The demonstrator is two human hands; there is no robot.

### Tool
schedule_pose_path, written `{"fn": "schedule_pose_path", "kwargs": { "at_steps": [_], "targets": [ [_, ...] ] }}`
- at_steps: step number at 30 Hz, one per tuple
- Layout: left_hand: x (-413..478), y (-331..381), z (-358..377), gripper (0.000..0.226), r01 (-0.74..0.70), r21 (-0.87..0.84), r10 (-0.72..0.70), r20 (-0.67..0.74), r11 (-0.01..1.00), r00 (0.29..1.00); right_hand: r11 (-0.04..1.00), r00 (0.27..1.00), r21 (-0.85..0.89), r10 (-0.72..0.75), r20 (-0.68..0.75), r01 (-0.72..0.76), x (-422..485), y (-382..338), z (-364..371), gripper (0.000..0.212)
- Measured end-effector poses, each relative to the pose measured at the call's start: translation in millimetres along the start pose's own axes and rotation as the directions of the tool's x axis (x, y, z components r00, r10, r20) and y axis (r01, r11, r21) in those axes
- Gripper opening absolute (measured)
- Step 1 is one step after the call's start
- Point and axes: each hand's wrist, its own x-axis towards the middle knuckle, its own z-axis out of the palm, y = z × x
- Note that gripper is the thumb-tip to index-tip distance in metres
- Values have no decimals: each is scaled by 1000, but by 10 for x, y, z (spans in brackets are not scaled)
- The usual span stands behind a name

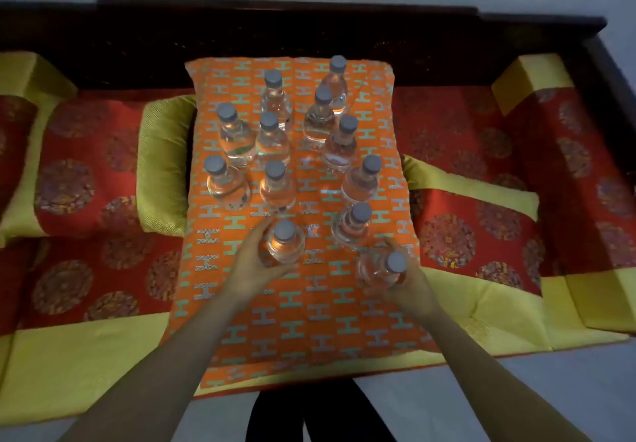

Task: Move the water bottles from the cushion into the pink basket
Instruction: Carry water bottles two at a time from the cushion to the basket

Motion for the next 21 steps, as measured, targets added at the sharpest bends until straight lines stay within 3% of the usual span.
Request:
{"fn": "schedule_pose_path", "kwargs": {
  "at_steps": [7,11,16,21],
  "targets": [
    [130,16,39,96,12,32,-13,9,999,1000,998,997,-63,26,-73,-31,3,-53,31,92],
    [102,73,25,79,26,38,-25,-14,999,1000,999,992,30,36,-117,-33,-47,-176,77,74],
    [-61,269,-109,85,121,-103,-125,-33,987,992,981,984,194,59,-169,-25,-154,-364,67,55],
    [-193,480,-295,78,129,-204,-132,-4,971,991,976,970,217,23,-243,31,-252,-667,5,48]
  ]
}}
